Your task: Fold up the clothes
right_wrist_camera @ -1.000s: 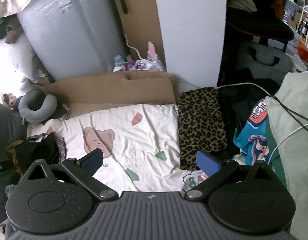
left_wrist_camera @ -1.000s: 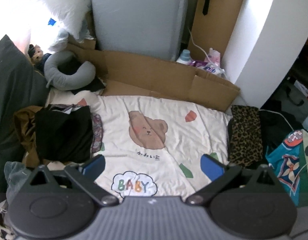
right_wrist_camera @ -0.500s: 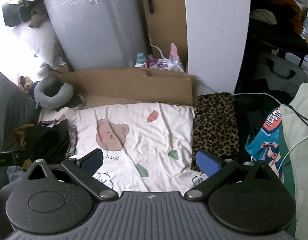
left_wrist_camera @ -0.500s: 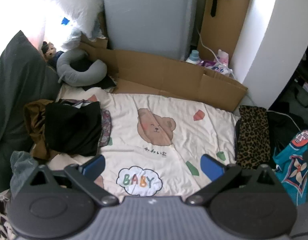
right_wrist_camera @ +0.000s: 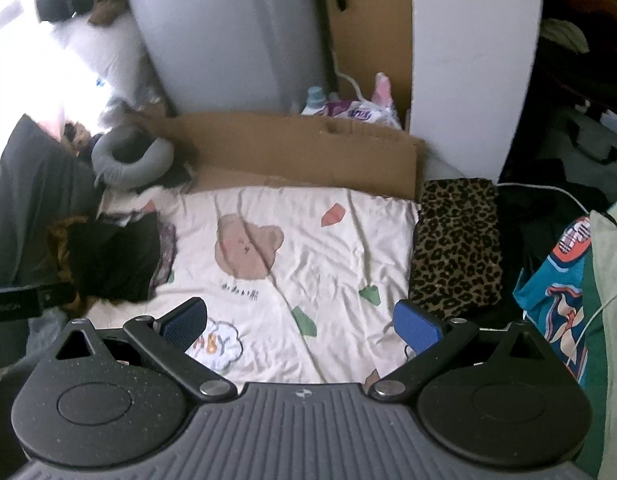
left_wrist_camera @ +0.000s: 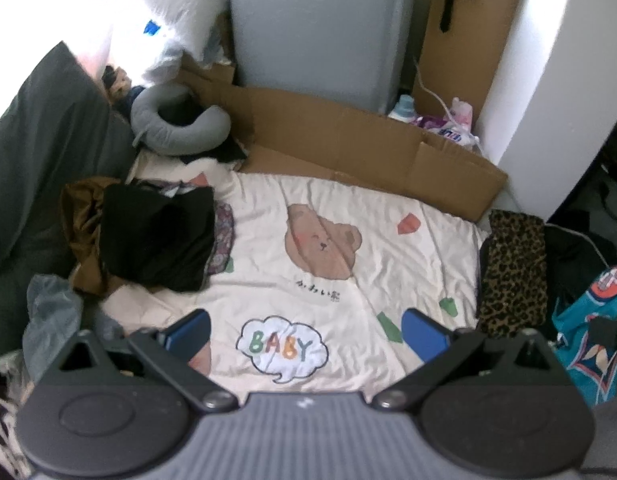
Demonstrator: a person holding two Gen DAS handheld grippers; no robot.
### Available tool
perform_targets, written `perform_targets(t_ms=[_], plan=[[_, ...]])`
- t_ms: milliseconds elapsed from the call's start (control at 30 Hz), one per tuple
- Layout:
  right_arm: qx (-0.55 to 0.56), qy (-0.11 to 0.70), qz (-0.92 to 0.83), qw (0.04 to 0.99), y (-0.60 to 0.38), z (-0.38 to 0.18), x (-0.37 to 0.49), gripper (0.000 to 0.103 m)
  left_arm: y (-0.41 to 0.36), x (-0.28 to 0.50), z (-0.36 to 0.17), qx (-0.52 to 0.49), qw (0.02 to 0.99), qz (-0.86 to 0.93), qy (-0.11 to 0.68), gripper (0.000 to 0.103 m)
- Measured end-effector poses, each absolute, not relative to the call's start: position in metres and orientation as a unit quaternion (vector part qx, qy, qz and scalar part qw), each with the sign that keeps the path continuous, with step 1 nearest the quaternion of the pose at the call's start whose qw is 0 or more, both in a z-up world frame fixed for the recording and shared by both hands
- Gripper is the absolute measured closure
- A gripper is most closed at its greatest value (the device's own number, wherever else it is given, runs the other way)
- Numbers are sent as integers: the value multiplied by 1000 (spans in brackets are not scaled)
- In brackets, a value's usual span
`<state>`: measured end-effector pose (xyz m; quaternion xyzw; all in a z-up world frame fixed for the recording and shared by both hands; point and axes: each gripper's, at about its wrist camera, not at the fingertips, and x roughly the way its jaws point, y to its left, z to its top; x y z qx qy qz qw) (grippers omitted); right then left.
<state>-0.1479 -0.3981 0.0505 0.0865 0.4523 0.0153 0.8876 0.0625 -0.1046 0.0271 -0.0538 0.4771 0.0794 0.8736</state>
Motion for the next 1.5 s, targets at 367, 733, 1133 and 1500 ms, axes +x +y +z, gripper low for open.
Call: perform_targets(t_ms=[367,733,1133,1500], plan=[[101,474,61,873,-393,42,-148,1,-113,52,16,-60,867,96,486,0],[141,477,84,864,-405,38,-151,1,-128,51,15,-34,871,99,480,0],[108,480,79,867,-396,38,-147,1,-132,53,14,-29,873,93,478,0],[99,484,75,866,-397,37,-149,1,-131,51,14,-49,874,100,474,1]])
